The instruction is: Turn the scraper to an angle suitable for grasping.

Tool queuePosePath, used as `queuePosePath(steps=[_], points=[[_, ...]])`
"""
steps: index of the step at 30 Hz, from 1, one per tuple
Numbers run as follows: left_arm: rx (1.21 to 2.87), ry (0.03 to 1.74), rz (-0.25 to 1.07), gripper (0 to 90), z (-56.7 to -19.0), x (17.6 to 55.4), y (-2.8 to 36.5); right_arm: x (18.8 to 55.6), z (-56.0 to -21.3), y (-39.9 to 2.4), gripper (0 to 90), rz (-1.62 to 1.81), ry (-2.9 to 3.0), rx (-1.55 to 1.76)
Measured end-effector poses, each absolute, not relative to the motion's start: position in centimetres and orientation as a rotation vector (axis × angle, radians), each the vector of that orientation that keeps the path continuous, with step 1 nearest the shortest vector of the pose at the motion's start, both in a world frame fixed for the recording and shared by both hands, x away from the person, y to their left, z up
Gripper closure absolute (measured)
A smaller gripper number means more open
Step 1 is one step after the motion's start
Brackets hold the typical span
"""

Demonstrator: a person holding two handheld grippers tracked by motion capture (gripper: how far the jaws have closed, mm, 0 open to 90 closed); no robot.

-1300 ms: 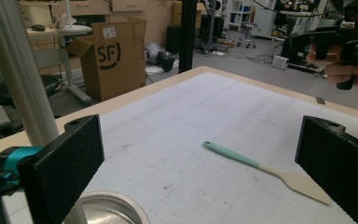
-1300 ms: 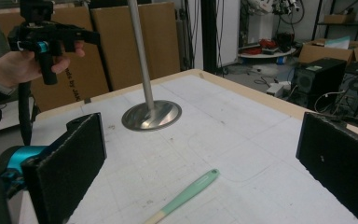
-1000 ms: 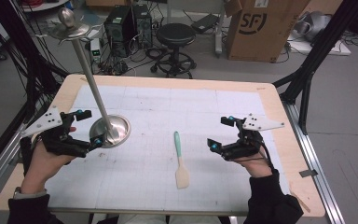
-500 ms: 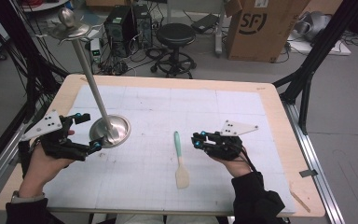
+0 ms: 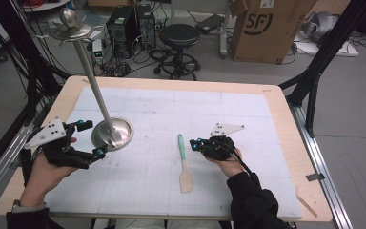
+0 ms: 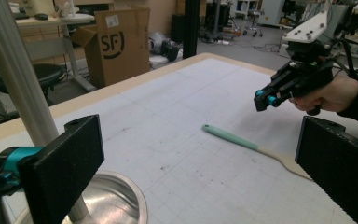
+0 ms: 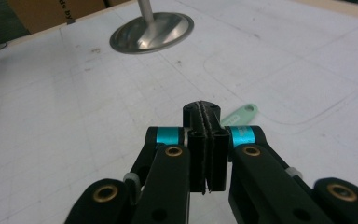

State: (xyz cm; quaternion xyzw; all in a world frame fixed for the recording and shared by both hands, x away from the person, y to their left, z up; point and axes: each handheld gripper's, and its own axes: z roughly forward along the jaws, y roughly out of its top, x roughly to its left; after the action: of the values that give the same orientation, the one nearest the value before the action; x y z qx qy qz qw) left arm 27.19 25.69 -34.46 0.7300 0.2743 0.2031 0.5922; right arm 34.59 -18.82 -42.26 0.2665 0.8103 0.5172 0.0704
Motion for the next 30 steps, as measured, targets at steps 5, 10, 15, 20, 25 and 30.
queuePosePath(steps=[5,10,15,20,25,30], points=[[1.707,0.644,0.473,1.7,-34.6,27.0,25.6,36.1,-43.6,-18.9,89.8,1.540,2.457,0.901],[1.709,0.625,0.454,1.7,-34.8,26.9,25.4,36.7,-44.3,-18.5,89.8,1.513,2.459,0.924],[1.728,0.629,0.454,1.7,-35.1,26.8,25.2,37.5,-45.0,-18.4,89.8,1.457,2.438,1.024],[1.723,0.651,0.461,1.7,-35.2,26.7,25.5,37.6,-45.0,-18.3,89.8,1.439,2.421,1.051],[1.727,0.644,0.462,1.7,-35.2,26.7,25.3,37.5,-45.0,-18.0,89.9,1.414,2.433,1.045],[1.736,0.647,0.455,1.7,-35.4,26.8,25.2,37.6,-44.9,-17.8,90.0,1.394,2.452,1.031]])
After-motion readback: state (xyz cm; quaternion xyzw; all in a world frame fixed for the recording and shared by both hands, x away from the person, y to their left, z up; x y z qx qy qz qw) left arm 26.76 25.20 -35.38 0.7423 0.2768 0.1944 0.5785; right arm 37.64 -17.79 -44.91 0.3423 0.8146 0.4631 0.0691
